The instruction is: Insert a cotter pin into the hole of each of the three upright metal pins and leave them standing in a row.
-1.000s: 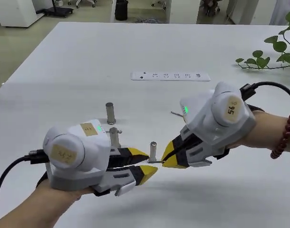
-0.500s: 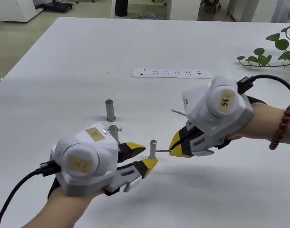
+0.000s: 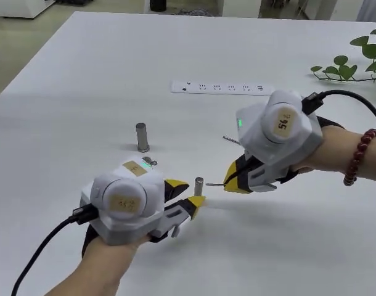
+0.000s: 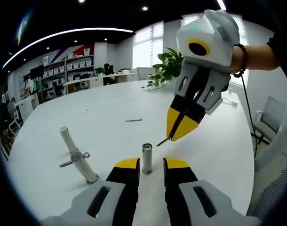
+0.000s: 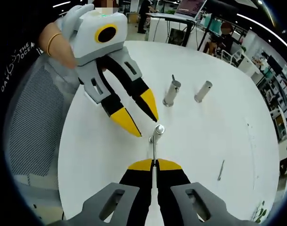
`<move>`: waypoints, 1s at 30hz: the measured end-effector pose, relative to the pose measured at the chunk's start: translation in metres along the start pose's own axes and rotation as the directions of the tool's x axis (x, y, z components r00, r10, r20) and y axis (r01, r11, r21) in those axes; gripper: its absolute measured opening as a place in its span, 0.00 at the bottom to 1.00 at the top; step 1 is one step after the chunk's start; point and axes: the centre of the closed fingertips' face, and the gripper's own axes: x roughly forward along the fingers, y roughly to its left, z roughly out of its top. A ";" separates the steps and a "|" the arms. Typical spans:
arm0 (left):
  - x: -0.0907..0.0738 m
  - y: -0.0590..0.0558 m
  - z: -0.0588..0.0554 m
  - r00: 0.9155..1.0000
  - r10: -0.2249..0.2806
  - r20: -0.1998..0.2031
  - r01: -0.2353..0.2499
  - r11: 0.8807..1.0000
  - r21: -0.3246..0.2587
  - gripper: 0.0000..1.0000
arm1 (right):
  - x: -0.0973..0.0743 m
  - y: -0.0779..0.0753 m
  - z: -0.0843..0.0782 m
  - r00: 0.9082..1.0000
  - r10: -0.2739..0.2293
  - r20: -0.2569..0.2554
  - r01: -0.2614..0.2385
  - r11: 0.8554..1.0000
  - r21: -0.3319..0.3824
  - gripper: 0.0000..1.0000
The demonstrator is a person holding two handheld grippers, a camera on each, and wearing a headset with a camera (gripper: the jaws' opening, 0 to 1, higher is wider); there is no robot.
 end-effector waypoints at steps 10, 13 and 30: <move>0.014 0.005 -0.009 0.999 0.018 -0.038 -0.018 1.000 -0.002 0.17 | 0.004 -0.004 -0.001 1.000 -0.006 -0.002 0.006 1.000 0.007 0.00; 0.016 0.007 -0.009 0.999 0.023 -0.038 -0.024 1.000 -0.012 0.16 | 0.005 -0.004 0.001 1.000 -0.004 0.002 0.004 1.000 0.009 0.00; 0.027 0.008 -0.012 0.998 0.033 -0.055 -0.035 0.999 -0.031 0.06 | 0.010 -0.004 0.005 1.000 -0.004 0.006 0.004 1.000 0.005 0.00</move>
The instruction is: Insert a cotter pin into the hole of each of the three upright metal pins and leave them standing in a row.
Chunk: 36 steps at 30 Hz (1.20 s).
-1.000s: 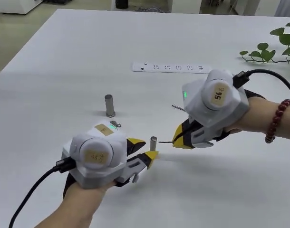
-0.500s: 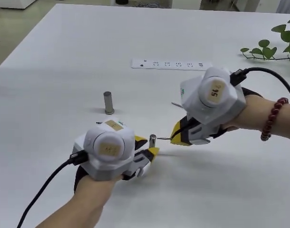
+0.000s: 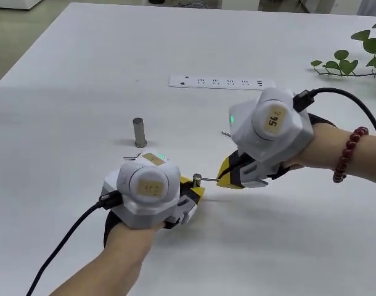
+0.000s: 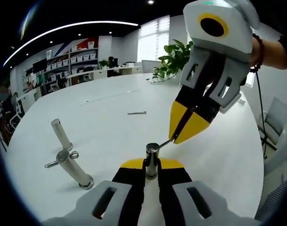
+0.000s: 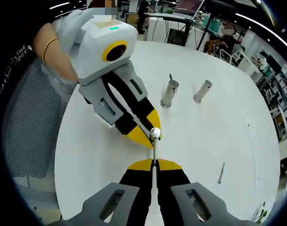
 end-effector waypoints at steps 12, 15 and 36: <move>0.000 0.001 -0.001 1.000 0.008 0.000 -0.008 1.000 -0.003 0.06 | 0.005 0.000 0.009 1.000 0.002 0.015 -0.001 1.000 -0.017 0.00; 0.000 0.001 -0.001 1.000 0.009 0.001 -0.009 1.000 -0.007 0.06 | 0.006 -0.002 0.011 1.000 -0.006 0.010 0.006 0.999 -0.038 0.00; 0.001 0.000 0.000 0.999 0.035 0.009 -0.035 0.999 -0.034 0.06 | 0.005 -0.005 0.019 0.999 -0.028 0.039 0.032 0.995 -0.095 0.03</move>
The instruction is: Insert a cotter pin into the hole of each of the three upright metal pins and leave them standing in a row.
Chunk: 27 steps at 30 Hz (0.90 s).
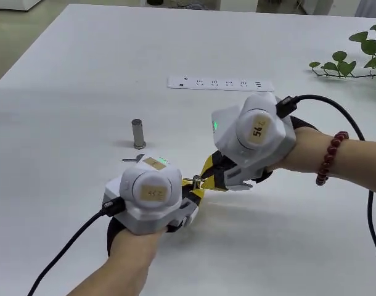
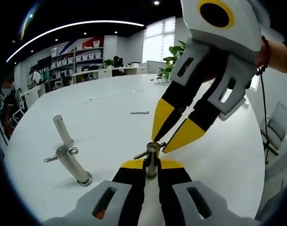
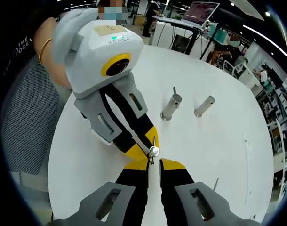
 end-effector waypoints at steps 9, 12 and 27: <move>0.001 0.000 0.000 1.000 0.008 0.001 -0.008 1.000 -0.011 0.06 | -0.008 0.000 -0.002 1.000 -0.004 0.012 0.003 0.999 0.054 0.00; 0.000 0.001 -0.001 1.000 0.004 -0.002 -0.004 1.000 -0.016 0.06 | -0.007 0.002 0.000 1.000 -0.001 0.022 0.000 0.998 0.070 0.00; 0.000 0.001 -0.002 1.000 0.007 -0.008 -0.008 0.999 -0.051 0.07 | -0.003 0.000 0.006 1.000 -0.004 0.027 0.002 0.998 0.068 0.00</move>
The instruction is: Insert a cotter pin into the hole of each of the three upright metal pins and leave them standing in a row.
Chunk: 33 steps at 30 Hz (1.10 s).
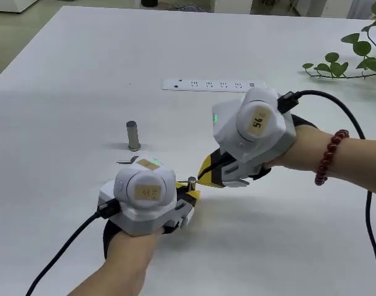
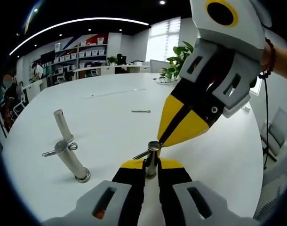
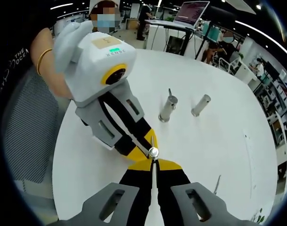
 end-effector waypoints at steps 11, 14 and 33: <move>0.001 0.000 -0.002 1.000 0.004 -0.013 -0.004 1.000 -0.018 0.07 | 0.001 -0.001 0.001 1.000 -0.005 0.009 0.005 1.000 0.011 0.00; 0.002 0.000 -0.005 1.000 0.003 -0.023 -0.003 1.000 -0.022 0.07 | 0.002 -0.001 0.001 1.000 -0.004 0.010 0.004 1.000 0.013 0.00; -0.004 -0.004 -0.006 1.000 -0.013 -0.020 0.013 1.000 0.015 0.23 | 0.003 -0.001 0.006 0.999 0.001 0.041 -0.004 0.998 0.067 0.08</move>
